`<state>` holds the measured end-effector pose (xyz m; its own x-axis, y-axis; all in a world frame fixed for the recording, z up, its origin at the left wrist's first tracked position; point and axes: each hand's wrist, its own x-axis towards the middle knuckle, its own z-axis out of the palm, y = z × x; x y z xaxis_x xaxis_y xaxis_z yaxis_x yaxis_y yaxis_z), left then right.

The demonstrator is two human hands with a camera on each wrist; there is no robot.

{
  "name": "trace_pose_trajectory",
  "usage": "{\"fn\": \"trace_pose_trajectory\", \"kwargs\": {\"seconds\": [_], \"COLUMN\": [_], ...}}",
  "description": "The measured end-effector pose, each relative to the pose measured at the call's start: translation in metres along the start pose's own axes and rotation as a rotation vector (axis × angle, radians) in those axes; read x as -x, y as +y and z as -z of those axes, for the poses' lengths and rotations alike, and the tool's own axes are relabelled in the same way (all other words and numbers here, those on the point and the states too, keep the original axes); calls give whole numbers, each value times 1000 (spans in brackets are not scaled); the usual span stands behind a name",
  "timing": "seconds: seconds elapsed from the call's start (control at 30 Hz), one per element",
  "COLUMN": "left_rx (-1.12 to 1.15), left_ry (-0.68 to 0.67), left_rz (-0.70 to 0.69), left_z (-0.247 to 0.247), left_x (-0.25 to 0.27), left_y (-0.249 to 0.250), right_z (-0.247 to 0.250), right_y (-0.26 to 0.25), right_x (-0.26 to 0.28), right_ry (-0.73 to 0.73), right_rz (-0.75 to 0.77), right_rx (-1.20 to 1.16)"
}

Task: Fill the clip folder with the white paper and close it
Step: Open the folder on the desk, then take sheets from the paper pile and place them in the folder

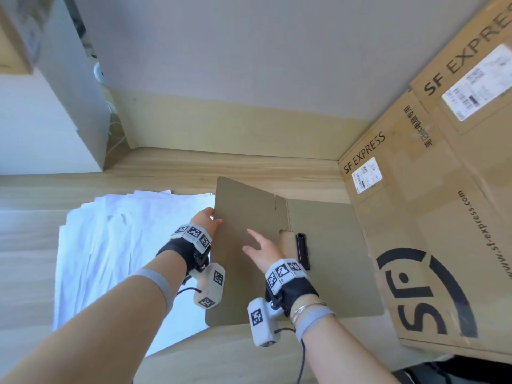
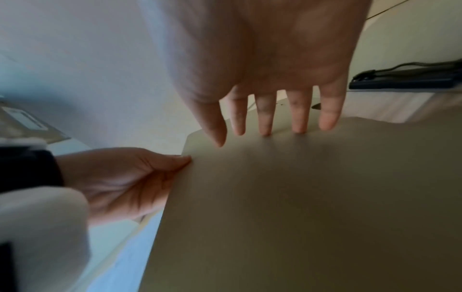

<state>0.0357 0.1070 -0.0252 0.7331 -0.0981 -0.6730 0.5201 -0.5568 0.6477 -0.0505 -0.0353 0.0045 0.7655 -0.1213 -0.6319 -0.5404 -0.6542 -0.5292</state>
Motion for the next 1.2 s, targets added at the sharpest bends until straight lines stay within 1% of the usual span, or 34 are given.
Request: {"fn": "trace_pose_trajectory", "kwargs": {"seconds": [0.13, 0.23, 0.3, 0.37, 0.47, 0.6, 0.67, 0.73, 0.8, 0.9, 0.97, 1.07, 1.2], "left_rx": [-271, -571, -680, -655, -588, -513, -395, -224, -105, -6, -23, 37, 1], "left_ry": [22, 45, 68, 101, 207, 336, 375, 399, 410, 399, 326, 273, 289], "left_rz": [20, -20, -29, 19, 136, 323, 425, 483, 497, 459, 451, 438, 434], "left_z": [2, 5, 8, 13, 28, 56, 71, 87, 99, 109, 112, 116, 134], "left_x": [-1, -2, -3, -2, 4, 13, 16, 17, 19, 23, 31, 35, 37], "left_y": [-11, -23, -34, -46, -59, -76, -85, -92, -96, -105, -109, -110, -122], "right_z": [-11, -19, -25, -31, -41, -56, -65, -77, -87, -95, -97, -99, -102], "right_y": [9, 9, 8, 6, -2, -18, -25, -31, -34, -36, -38, -40, -49], "right_x": [-8, -15, -20, -25, -32, -38, -40, -43, -46, -49, -50, -51, -51], "right_ry": [31, 67, 50, 19, 8, 39, 34, 24, 8, 1, 15, 34, 69], "right_rz": [29, 55, 53, 43, 54, 149, 179, 174, 153, 115, 104, 97, 95], "right_rx": [38, 100, 173, 209, 188, 183, 199, 232, 254, 269, 273, 281, 260]}}
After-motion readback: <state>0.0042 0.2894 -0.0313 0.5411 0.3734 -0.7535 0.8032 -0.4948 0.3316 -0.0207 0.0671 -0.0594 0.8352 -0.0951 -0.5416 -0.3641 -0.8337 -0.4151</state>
